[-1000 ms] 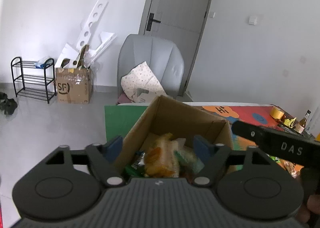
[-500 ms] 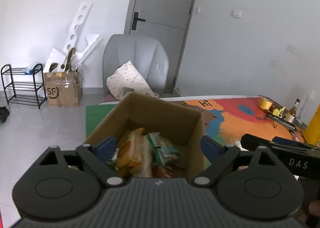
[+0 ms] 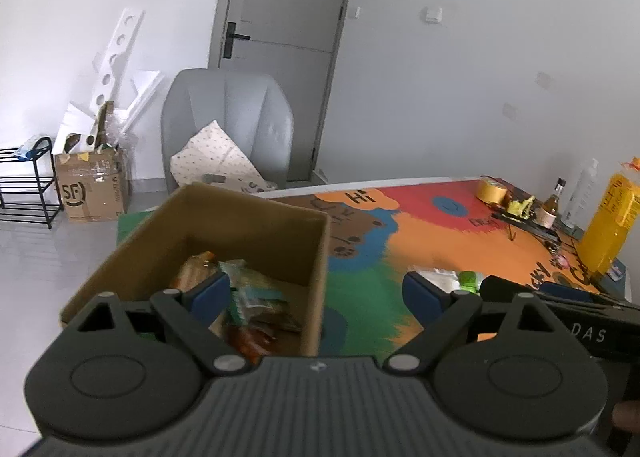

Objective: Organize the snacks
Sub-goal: 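Move both open grippers back over the remaining snacks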

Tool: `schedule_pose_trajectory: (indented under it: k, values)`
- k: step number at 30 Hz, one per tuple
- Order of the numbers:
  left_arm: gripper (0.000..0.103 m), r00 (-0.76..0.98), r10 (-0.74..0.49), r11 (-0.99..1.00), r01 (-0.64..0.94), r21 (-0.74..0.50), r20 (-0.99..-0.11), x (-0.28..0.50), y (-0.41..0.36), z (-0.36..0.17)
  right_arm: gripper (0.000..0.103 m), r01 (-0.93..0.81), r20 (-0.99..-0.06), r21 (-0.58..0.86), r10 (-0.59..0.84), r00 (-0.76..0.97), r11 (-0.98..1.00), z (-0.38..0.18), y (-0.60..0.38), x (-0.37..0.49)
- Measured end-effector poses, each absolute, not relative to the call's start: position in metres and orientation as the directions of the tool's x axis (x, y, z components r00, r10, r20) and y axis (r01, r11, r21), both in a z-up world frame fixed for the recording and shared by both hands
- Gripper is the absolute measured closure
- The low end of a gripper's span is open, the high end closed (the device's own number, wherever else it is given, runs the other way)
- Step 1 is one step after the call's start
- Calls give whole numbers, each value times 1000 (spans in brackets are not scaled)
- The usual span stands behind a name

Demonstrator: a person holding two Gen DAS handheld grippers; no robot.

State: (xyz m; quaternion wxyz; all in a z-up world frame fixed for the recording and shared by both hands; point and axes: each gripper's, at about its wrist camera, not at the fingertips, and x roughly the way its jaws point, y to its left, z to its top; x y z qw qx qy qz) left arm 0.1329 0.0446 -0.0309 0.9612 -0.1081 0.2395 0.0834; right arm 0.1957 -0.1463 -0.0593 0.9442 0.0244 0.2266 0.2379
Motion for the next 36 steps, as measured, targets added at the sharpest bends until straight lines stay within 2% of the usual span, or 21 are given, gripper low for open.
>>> schedule_pose_trajectory:
  k: [36]
  values:
    - [11, 839, -16, 985, -79, -151, -545, 197, -41, -59, 0, -331, -445, 235, 403, 800, 914, -93, -244, 228]
